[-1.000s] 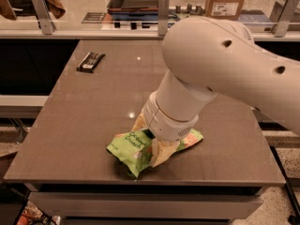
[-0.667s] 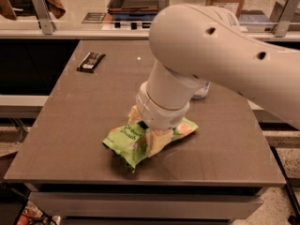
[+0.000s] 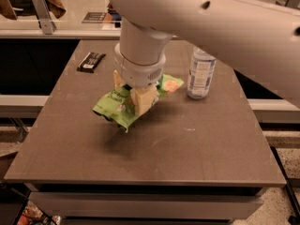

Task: Move green rice chip bag near rxbar chocolate

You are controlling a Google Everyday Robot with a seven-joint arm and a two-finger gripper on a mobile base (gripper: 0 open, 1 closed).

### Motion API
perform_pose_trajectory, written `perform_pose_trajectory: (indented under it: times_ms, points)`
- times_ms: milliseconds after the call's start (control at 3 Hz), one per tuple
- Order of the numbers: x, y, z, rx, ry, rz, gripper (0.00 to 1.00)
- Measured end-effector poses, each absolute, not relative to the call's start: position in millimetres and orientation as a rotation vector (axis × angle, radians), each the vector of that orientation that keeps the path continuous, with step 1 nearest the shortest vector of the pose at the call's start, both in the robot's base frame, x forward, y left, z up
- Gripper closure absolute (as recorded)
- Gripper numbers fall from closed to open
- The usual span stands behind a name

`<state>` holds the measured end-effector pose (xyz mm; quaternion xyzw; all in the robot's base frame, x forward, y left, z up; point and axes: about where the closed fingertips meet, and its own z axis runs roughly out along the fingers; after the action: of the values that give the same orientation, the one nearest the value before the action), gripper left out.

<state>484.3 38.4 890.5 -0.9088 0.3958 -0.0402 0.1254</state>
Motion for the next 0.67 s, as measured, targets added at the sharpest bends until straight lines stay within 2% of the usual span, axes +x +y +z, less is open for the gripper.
perform_pose_trajectory:
  times_ms: [667]
  points:
    - [584.5,48.5,927.3,-2.632,0.969,-0.336,1.00]
